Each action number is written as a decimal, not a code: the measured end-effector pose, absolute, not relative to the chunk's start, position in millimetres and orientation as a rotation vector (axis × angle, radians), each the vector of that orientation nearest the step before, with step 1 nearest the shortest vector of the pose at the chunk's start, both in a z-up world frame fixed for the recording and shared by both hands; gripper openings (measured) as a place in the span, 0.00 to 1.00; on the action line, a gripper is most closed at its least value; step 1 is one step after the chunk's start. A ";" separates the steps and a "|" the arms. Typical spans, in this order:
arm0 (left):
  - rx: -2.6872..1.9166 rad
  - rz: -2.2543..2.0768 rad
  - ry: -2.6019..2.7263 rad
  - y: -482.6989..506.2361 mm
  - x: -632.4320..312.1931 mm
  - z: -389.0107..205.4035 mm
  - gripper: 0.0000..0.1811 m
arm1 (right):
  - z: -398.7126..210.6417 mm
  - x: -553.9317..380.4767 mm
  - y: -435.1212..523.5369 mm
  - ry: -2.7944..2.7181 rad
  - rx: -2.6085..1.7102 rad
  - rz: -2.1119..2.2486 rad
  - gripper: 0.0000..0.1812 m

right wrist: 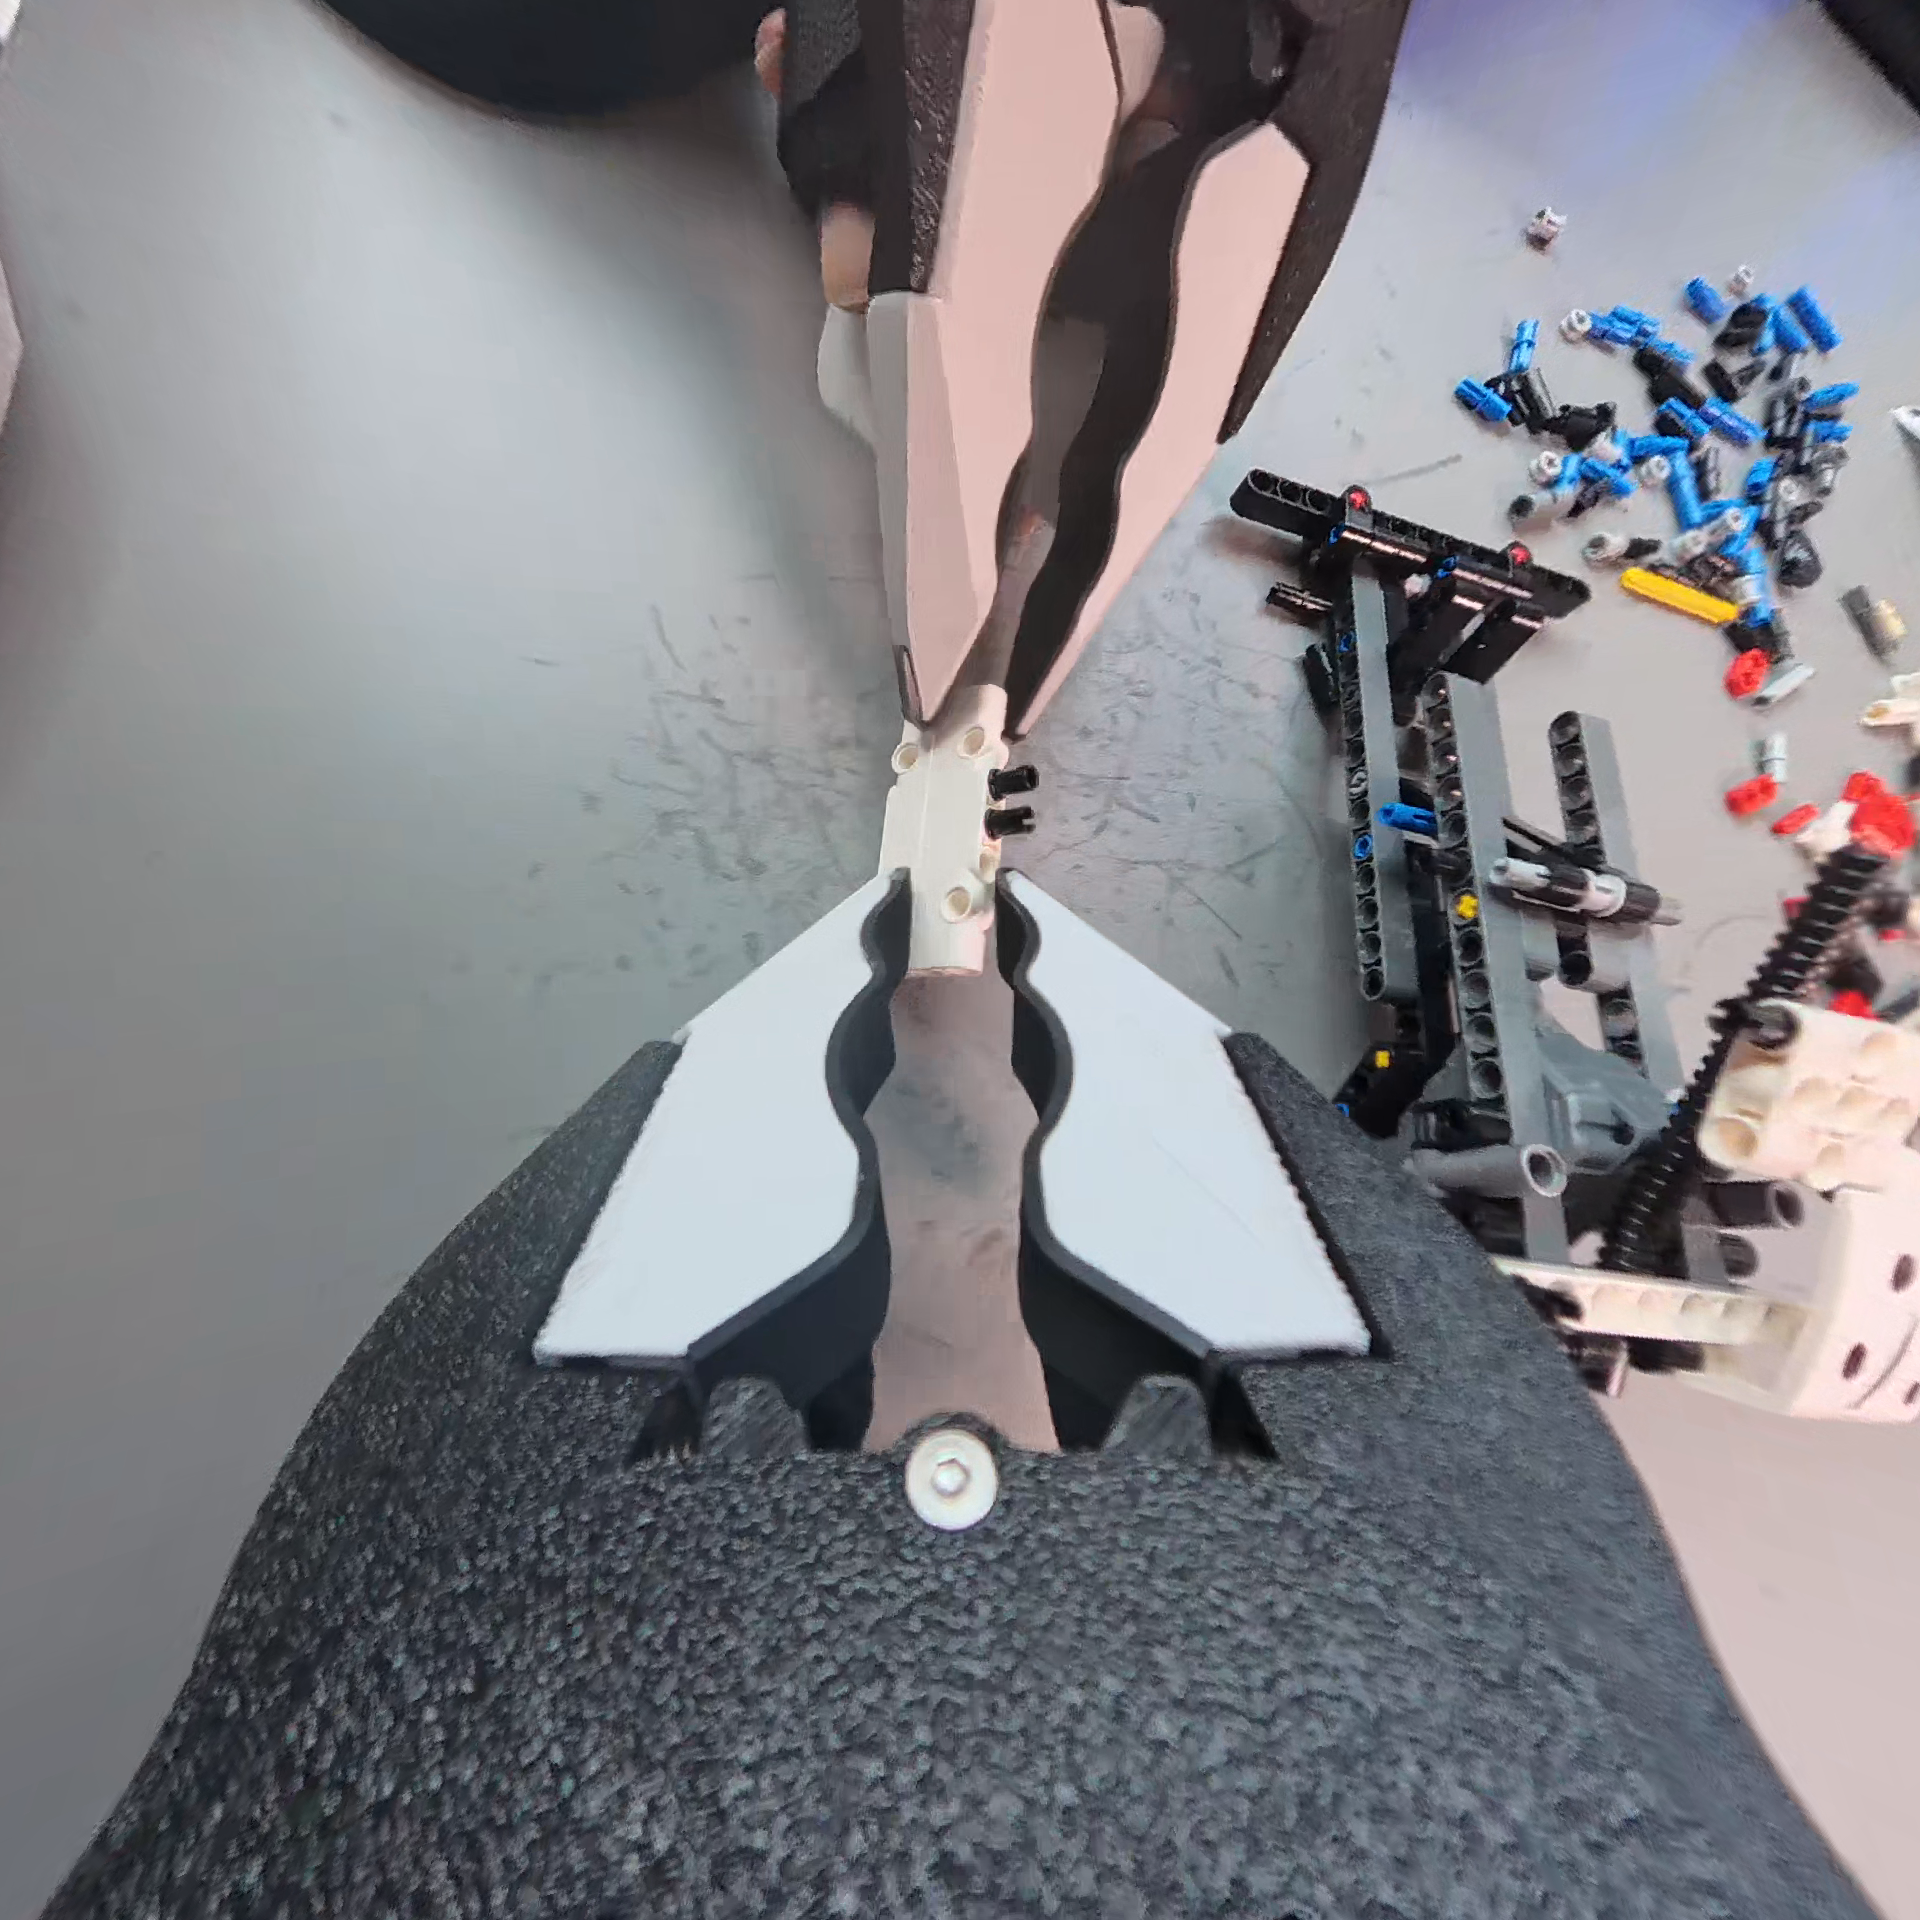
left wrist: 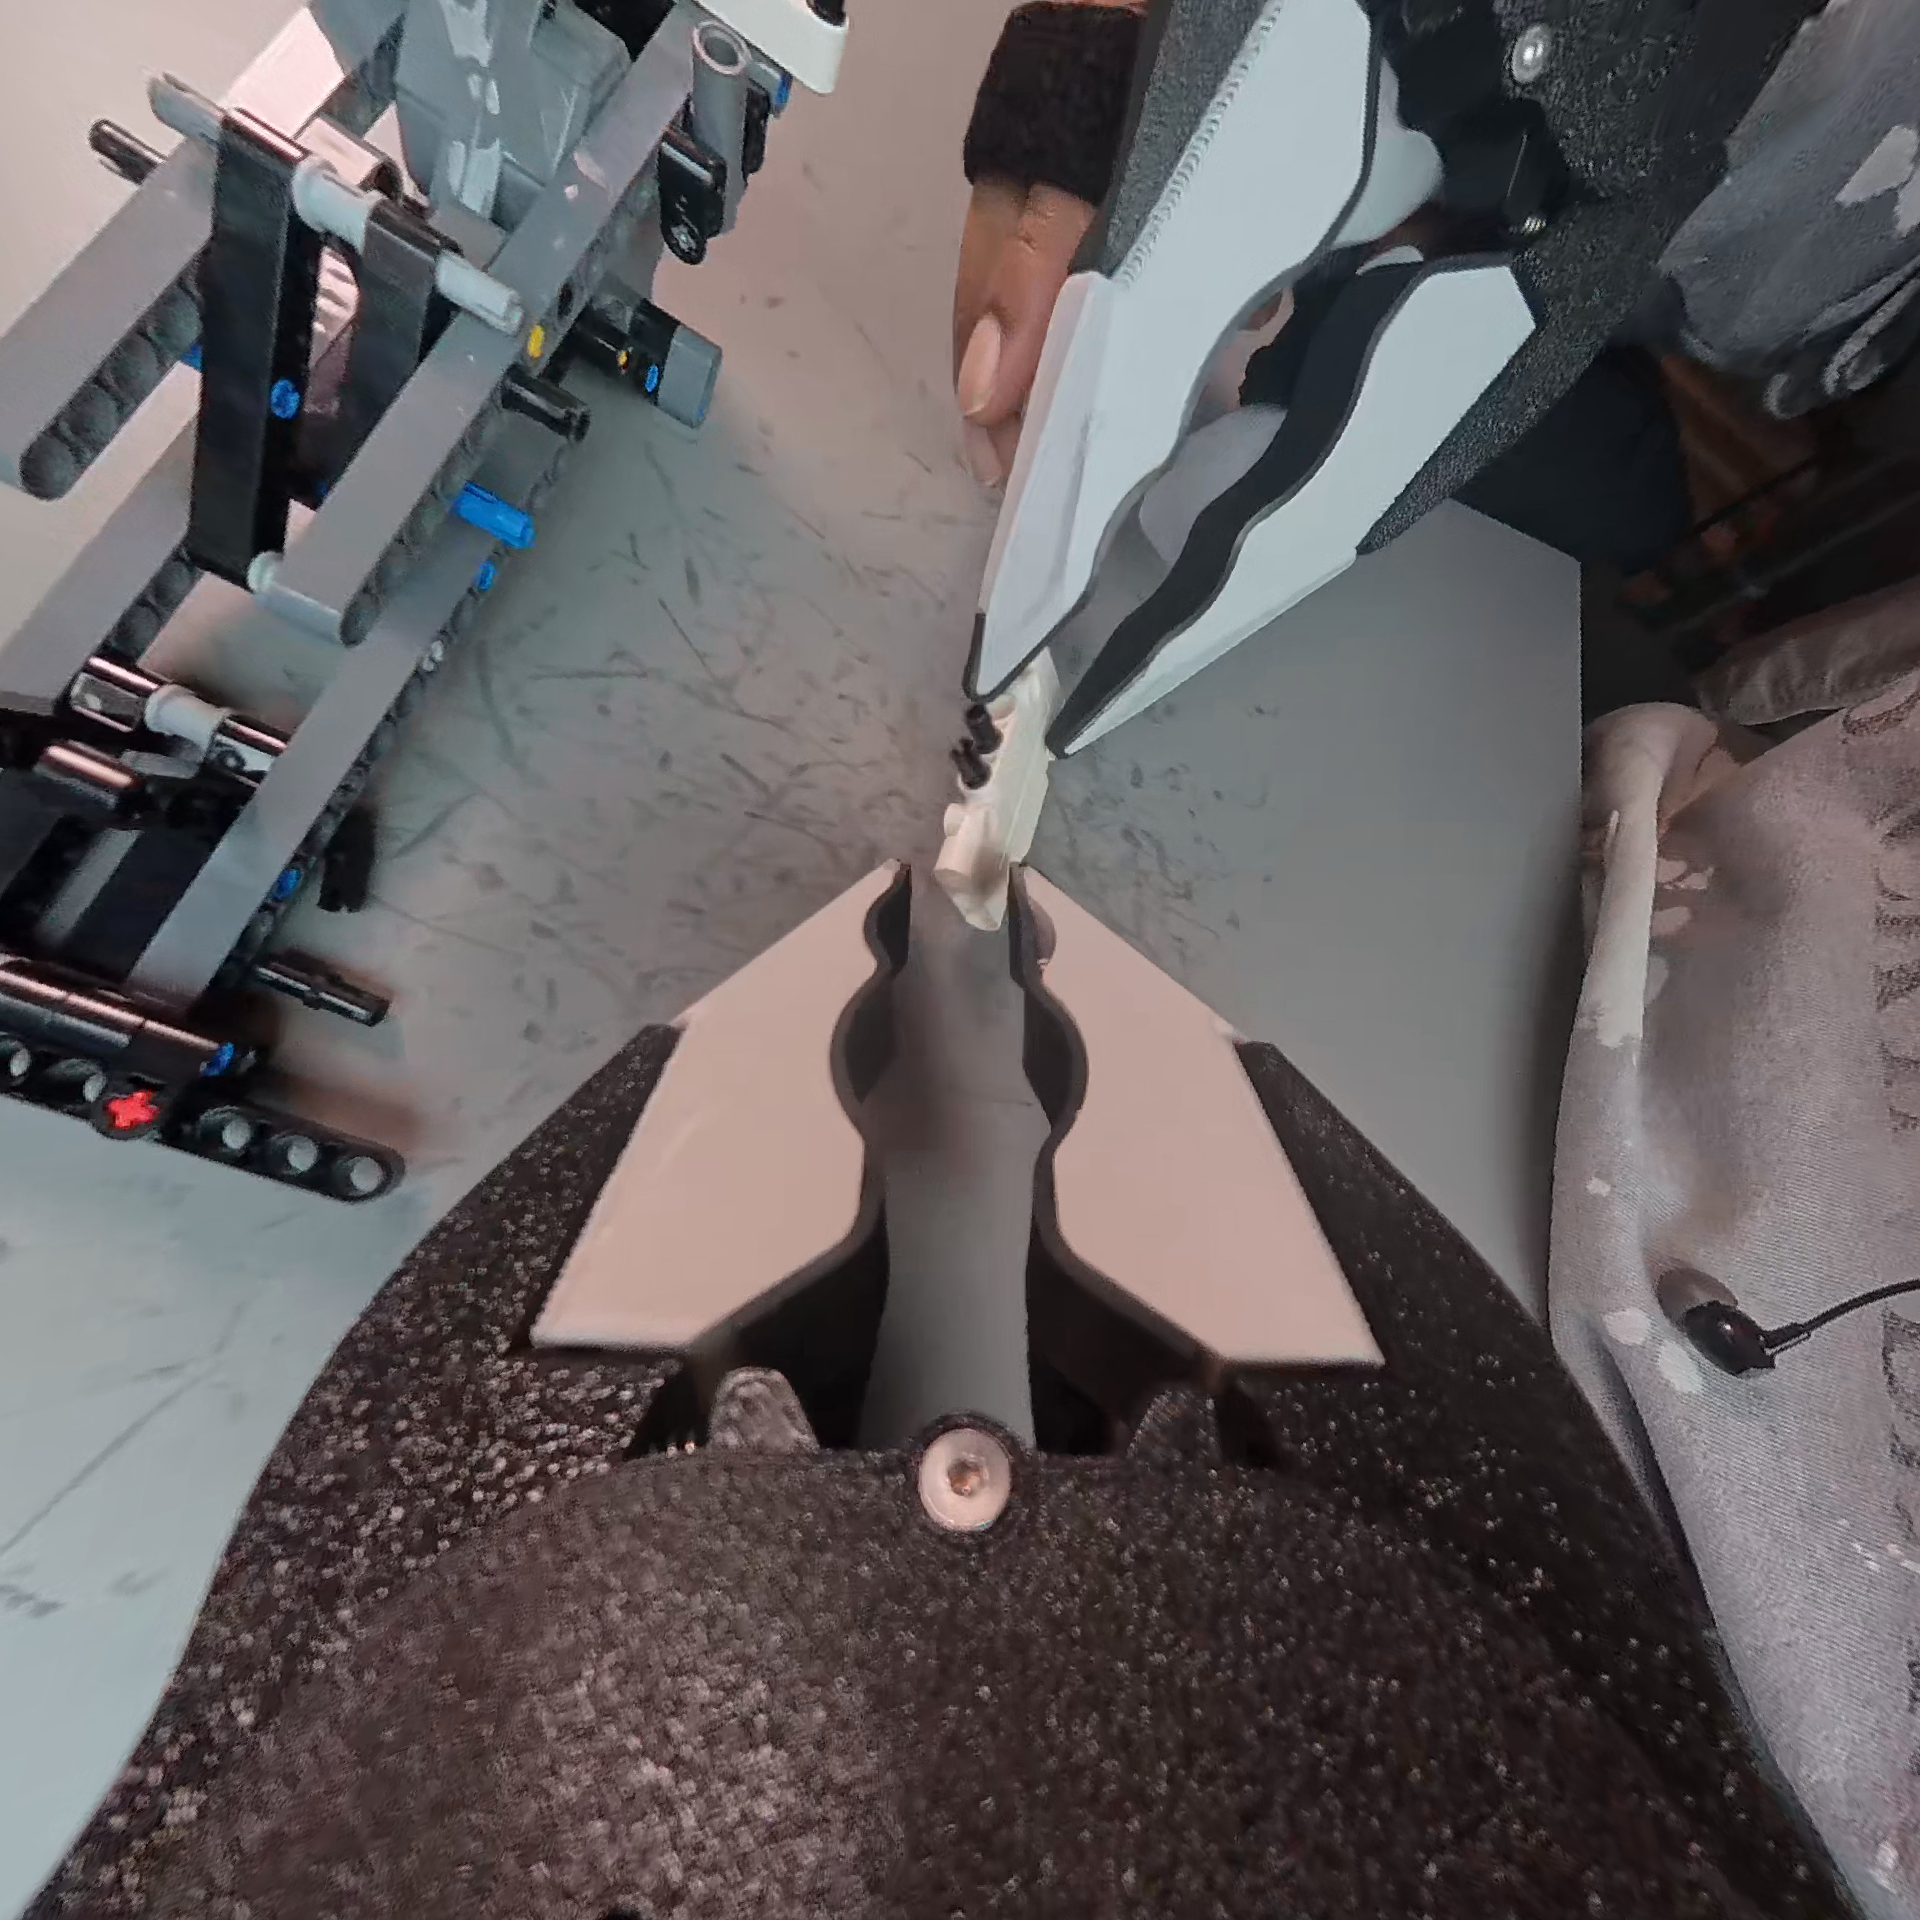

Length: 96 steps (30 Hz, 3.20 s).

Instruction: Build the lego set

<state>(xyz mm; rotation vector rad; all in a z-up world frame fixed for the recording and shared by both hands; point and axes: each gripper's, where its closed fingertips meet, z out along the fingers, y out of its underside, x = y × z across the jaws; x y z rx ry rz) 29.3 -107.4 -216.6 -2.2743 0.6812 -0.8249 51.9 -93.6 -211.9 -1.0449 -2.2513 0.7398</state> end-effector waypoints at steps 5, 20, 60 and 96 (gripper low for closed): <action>-2.244 -0.755 0.762 -111.0 29.4 -217.1 0.15 | -213.0 52.0 -87.2 -2.274 -1.134 0.791 0.19; -2.062 -0.523 0.991 -112.7 35.0 -208.4 0.18 | -214.9 58.9 -93.4 -2.363 -1.359 1.067 0.13; -2.097 -0.617 0.907 -110.8 41.5 -206.8 0.04 | -217.8 55.1 -97.9 -2.327 -1.208 0.942 0.04; -2.088 -0.520 0.949 -108.8 33.8 -208.9 0.04 | -177.6 30.5 -43.9 -2.038 -1.189 0.740 0.07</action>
